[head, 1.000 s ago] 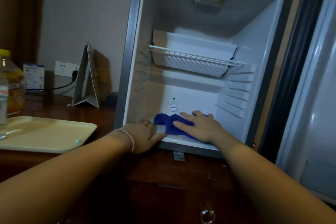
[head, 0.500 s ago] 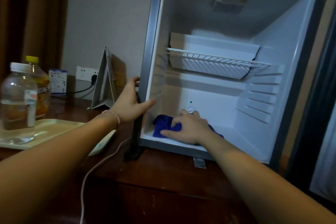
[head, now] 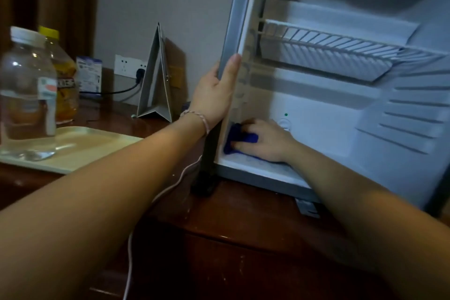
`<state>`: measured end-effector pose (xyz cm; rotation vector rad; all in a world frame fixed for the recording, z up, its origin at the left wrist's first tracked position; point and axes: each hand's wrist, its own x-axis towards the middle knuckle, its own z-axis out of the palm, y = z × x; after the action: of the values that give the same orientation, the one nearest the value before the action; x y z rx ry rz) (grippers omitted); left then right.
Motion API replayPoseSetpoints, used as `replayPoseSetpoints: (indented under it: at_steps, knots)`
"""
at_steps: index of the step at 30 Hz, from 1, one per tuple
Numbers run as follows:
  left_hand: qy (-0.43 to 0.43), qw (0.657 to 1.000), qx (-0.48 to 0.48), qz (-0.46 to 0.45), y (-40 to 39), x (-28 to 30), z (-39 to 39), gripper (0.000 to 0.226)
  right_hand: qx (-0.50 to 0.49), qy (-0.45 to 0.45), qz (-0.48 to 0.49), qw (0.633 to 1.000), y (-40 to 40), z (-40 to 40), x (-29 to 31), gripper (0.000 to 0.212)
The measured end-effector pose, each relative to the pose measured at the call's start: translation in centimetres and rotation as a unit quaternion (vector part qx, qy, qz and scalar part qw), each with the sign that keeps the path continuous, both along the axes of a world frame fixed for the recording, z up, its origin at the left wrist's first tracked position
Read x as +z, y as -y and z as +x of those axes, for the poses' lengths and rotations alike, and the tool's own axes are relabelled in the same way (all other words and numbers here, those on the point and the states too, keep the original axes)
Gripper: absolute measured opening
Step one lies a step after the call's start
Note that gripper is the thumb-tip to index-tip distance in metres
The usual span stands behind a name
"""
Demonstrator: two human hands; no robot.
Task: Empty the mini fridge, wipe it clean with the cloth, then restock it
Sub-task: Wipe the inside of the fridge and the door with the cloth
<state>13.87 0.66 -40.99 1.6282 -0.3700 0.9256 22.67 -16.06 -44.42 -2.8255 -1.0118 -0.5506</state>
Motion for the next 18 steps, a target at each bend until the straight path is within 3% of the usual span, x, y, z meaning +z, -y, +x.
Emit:
replayPoseSetpoints:
  at_steps: [4, 10, 14, 18]
  knots:
    - [0.022, 1.0, 0.01, -0.011, 0.1, -0.2, 0.2, 0.046, -0.019, -0.008, 0.016, 1.0, -0.5, 2.3, 0.3, 0.049]
    - [0.036, 0.999, 0.019, -0.014, 0.1, -0.4, 0.3, 0.039, -0.04, -0.009, 0.02, 0.999, -0.9, 2.2, 0.2, 0.044]
    - [0.037, 0.999, 0.029, -0.007, 0.1, -0.5, 0.3, 0.042, -0.052, -0.007, 0.023, 0.998, -0.9, 0.8, 0.1, 0.055]
    - [0.037, 0.999, 0.03, -0.004, 0.1, -0.5, 0.2, 0.044, 0.004, 0.012, 0.032, 0.999, -0.2, -2.5, -0.4, 0.039]
